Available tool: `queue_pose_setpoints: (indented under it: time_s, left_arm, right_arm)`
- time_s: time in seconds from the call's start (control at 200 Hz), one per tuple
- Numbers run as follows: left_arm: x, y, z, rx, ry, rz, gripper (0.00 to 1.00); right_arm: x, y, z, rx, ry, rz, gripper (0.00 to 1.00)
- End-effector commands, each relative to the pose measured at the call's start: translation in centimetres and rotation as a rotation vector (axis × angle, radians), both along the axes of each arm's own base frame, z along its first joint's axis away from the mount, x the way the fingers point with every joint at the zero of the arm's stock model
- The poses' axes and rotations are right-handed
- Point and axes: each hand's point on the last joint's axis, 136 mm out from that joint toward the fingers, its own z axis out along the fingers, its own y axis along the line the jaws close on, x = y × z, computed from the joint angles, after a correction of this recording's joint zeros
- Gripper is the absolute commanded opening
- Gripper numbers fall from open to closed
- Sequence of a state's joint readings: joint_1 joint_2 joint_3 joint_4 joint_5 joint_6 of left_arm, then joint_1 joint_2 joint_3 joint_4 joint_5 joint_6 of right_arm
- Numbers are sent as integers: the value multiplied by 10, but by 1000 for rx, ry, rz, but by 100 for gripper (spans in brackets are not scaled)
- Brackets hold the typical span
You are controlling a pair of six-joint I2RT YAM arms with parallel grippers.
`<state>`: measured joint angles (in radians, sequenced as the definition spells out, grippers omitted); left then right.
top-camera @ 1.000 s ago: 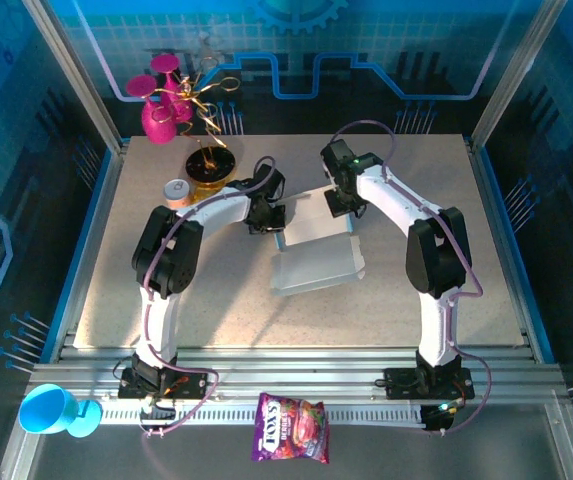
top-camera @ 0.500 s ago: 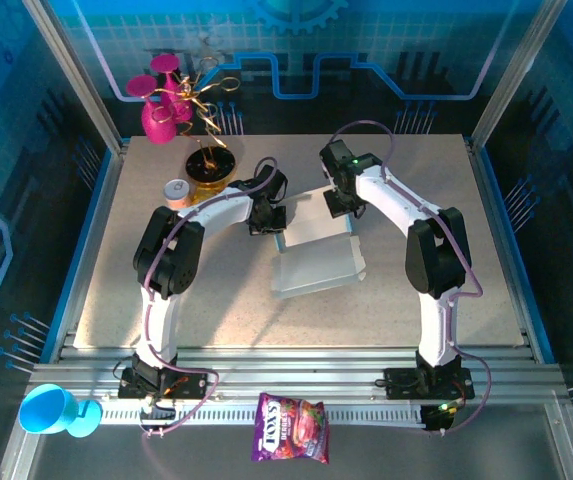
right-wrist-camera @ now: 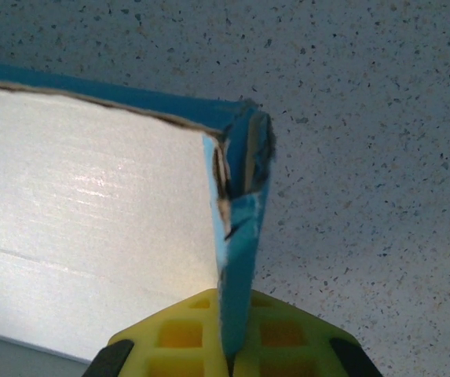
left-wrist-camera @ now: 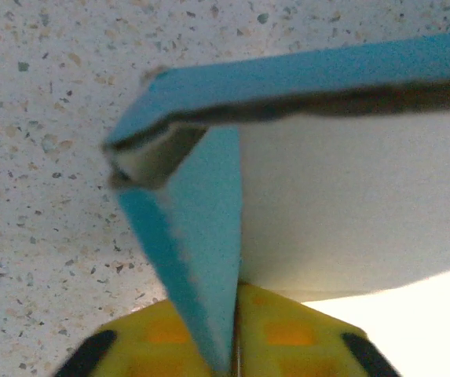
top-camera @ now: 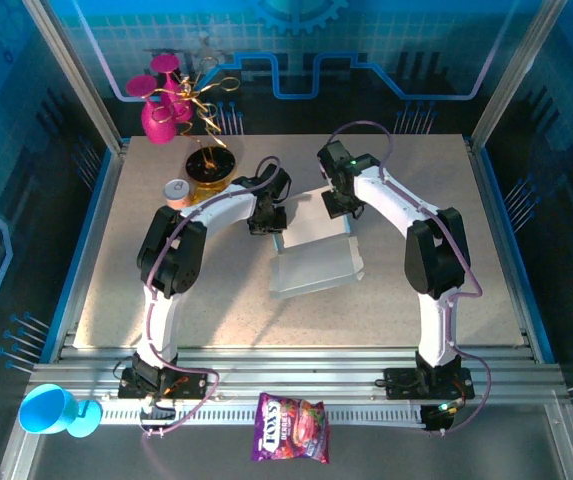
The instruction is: Fold the paper box
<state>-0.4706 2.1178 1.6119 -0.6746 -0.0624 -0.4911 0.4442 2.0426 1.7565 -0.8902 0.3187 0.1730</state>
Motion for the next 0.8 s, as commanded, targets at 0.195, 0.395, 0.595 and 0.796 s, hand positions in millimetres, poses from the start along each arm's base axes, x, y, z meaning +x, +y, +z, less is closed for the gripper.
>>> queue_pose_setpoints:
  time_s: [0.195,0.395,0.595,0.796]
  left_arm:
    - [-5,-10,48,-165,-36,-2,44]
    - [-9,-1,42,-179,-9,15,42]
    - [-3,4,32,-147,2,33,36]
    - [4,6,19,-119,5,45,29]
  right_arm:
    - [-2,7,-3,-7,5,17,0]
    - [-2,6,-5,-8,9,11,0]
    - [-1,6,-4,-5,9,10,0]
    - [-2,6,-4,-5,12,10,0]
